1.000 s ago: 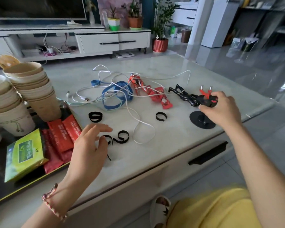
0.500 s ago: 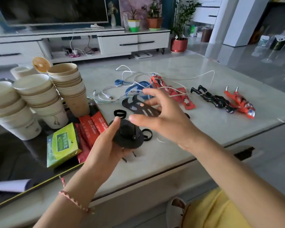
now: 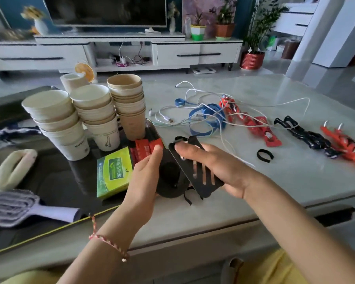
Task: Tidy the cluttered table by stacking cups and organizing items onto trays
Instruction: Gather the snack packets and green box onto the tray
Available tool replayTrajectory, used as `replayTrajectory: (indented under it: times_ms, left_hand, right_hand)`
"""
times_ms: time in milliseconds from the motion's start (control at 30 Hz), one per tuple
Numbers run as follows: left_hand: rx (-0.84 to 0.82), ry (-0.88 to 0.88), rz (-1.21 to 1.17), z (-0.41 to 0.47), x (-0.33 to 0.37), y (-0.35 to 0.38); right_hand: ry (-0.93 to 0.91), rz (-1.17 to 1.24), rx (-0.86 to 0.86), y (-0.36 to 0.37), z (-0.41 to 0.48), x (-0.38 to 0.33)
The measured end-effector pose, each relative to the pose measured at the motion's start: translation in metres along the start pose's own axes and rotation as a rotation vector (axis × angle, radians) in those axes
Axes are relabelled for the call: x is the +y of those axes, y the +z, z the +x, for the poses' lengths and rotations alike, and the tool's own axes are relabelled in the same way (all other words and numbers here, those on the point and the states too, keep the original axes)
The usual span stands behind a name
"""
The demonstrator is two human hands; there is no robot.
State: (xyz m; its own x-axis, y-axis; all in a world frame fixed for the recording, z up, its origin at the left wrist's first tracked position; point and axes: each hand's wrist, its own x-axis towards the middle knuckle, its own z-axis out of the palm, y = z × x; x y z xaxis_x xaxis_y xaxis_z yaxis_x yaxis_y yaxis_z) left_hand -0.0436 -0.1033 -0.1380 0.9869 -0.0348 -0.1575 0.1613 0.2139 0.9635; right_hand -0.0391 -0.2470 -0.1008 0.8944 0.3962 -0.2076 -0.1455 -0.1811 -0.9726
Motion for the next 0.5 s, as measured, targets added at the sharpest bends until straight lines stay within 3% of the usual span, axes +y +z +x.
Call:
replayTrajectory:
  times_ms: [133,233,300,434,500]
  left_hand:
    - [-0.056,0.176,0.24,-0.012,-0.004,0.005]
    - [0.061,0.133,0.086,0.011,0.005,0.005]
    - [0.029,0.148,0.033,0.008,0.006,0.002]
    - [-0.13,0.104,0.223,-0.025,0.007,0.013]
    - [-0.122,0.038,0.083,-0.025,0.002,0.01]
  right_hand:
    - [-0.041,0.0,0.132,0.005,0.012,0.009]
    - [-0.103,0.006,0.168,0.008,0.014,0.009]
    - [-0.101,0.033,0.186,0.009,0.013,0.009]
    - [-0.095,-0.012,0.284,0.012,0.016,0.011]
    - [-0.152,-0.03,0.411,0.017,0.018,0.015]
